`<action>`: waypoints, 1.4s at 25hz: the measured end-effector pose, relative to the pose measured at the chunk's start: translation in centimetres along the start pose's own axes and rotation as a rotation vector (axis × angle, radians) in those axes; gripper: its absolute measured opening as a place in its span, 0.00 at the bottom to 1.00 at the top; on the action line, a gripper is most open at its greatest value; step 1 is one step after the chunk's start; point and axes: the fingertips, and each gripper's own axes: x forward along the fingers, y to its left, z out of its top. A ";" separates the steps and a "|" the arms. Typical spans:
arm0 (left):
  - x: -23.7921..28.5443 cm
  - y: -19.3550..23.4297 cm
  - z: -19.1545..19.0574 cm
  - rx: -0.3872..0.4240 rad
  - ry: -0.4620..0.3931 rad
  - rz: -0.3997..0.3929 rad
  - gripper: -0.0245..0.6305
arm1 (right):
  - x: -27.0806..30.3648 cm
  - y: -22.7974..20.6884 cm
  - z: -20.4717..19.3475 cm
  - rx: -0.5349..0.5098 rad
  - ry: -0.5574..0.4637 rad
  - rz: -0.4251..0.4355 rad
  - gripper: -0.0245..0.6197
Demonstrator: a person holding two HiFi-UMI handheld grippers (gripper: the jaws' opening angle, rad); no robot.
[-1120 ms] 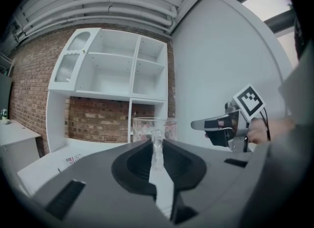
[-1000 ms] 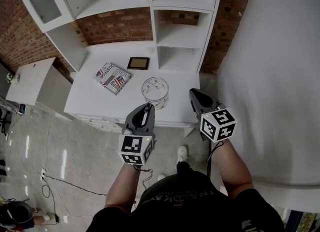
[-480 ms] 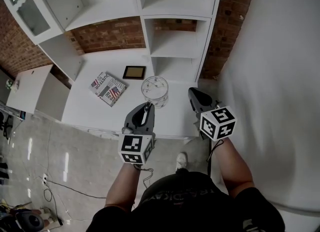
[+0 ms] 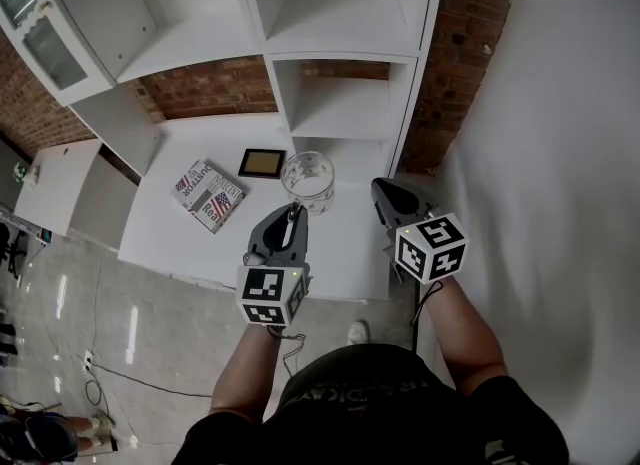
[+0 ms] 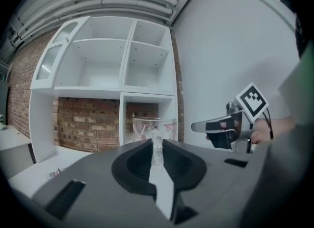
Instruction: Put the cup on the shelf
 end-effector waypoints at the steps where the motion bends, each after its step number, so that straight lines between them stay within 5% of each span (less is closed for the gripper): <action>1: 0.6 0.0 0.1 0.000 0.001 0.004 0.09 | 0.2 -0.4 0.1 -0.001 0.001 0.006 0.04; 18: 9.5 0.1 0.9 0.016 0.016 0.033 0.09 | 3.7 -6.9 0.6 0.036 0.009 0.014 0.04; 35: 17.7 5.5 0.4 0.012 0.026 -0.009 0.09 | 9.8 -9.0 1.1 0.059 0.024 -0.054 0.04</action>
